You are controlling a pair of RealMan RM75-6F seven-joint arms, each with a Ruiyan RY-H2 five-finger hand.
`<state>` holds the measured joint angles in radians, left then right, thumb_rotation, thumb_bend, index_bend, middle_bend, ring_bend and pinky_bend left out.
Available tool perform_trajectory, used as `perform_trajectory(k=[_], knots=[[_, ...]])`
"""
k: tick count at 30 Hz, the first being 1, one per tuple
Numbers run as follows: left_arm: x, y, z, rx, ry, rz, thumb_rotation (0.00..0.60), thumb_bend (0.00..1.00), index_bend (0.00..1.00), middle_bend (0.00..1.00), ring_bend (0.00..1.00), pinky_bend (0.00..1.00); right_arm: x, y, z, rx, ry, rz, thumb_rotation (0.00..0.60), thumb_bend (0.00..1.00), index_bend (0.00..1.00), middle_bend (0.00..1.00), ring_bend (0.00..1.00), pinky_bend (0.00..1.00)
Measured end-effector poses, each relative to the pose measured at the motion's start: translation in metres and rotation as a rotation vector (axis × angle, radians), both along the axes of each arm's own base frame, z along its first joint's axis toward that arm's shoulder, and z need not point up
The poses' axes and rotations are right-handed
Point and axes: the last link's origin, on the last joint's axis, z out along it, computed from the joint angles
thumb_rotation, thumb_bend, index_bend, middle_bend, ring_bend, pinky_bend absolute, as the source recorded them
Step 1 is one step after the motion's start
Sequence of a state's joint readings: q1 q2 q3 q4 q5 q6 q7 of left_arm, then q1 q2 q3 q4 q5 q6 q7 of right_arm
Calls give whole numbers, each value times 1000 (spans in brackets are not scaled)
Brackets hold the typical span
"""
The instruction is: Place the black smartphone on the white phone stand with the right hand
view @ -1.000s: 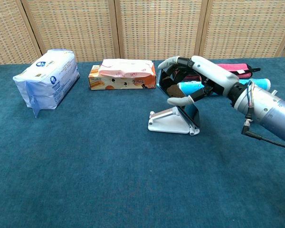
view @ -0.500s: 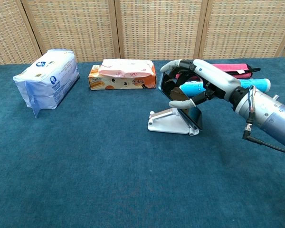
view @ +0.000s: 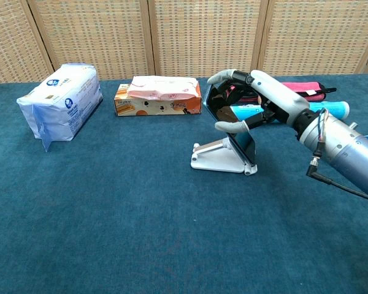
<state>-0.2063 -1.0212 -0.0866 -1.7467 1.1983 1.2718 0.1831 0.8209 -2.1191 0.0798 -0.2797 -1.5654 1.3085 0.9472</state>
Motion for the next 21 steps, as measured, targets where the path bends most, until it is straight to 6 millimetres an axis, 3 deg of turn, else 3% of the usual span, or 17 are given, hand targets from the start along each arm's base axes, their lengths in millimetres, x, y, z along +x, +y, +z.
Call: perform_trajectory(k=[10,21], knots=[[-1,0,1,0,-4,-2,600,0,0,0,0,0,6,3,-11,10,3,-16,600,466,412,528,462,291],[-1,-1,2,0,-7,-3,600,0,0,0,0,0,4,5,-13,4,19,-13,600,401,412,513,462,292]])
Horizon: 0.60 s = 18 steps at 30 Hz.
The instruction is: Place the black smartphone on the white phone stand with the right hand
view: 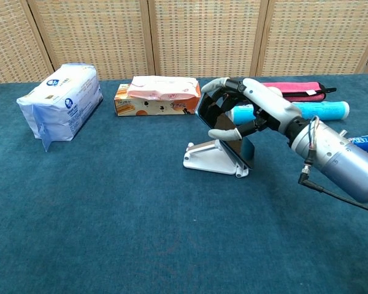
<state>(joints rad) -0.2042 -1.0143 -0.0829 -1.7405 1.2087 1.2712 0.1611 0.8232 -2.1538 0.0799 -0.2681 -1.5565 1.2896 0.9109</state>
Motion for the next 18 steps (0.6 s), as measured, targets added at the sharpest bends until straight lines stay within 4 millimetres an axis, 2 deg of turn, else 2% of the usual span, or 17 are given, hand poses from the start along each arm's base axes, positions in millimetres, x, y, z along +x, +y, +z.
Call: perform_trajectory(k=[4,9,15,18], knots=[[0,0,0,-1,0,-1,600,0,0,0,0,0,0,1,0,-3,-10,1,600,392,412,505,462,292],[0,0,0,0,1,-2,600,0,0,0,0,0,-1,4,1,8,-23,10,600,358,406,440,436,292],[1,-1,-1,-3,2,-4,600,0,0,0,0,0,-5,8,0,23,-39,4,600,270,305,305,382,292],[2,-1,-2,-4,3,-6,600,0,0,0,0,0,-5,8,0,16,-40,2,600,260,295,290,375,292]])
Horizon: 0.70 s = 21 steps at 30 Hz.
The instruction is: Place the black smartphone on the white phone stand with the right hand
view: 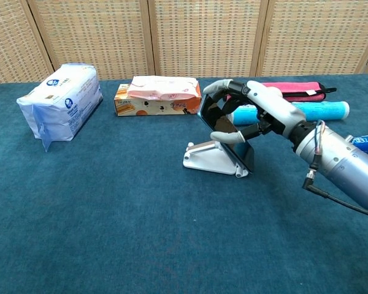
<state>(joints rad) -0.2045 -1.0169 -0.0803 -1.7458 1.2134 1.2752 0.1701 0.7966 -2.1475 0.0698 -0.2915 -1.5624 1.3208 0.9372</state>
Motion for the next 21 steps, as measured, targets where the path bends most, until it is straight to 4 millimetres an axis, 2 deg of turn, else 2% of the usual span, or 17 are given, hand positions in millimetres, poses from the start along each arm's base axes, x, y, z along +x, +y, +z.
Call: perform_trajectory(k=[7,11,21], knots=[[0,0,0,1,-1,0,600,0,0,0,0,0,2,-1,3,-21,-31,-14,600,262,295,333,375,291],[0,0,0,-1,-1,0,600,0,0,0,0,0,2,-1,5,-27,-38,-9,600,311,294,357,375,291],[1,-1,-1,-6,-2,-8,600,0,0,0,0,0,3,0,14,-52,-109,-14,600,337,295,375,375,291]])
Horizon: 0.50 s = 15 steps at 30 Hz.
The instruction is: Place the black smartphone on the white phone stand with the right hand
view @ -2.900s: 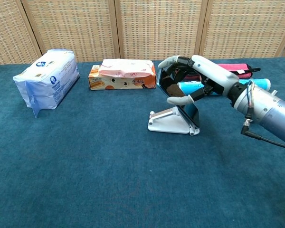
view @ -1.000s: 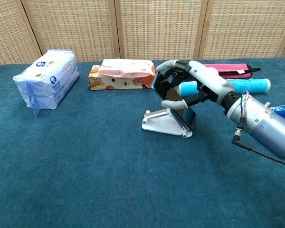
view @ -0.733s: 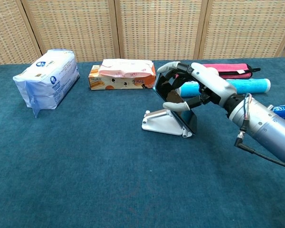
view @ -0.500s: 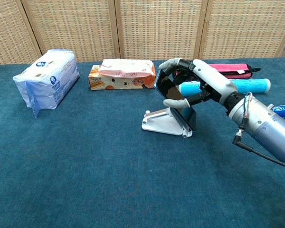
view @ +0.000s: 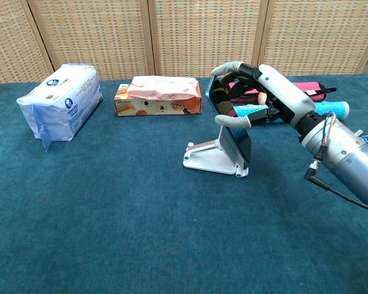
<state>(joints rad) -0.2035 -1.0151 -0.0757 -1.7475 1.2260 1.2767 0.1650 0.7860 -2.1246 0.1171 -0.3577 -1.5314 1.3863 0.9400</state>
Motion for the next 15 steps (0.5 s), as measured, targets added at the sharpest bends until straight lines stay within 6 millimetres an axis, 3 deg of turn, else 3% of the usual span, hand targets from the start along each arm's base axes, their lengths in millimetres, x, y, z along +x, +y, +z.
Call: perform_trajectory(k=[15], knots=[[2,-3,2,2,-11,-16,600,0,0,0,0,0,11,7,-13,-20,-6,-14,600,350,297,376,375,291]])
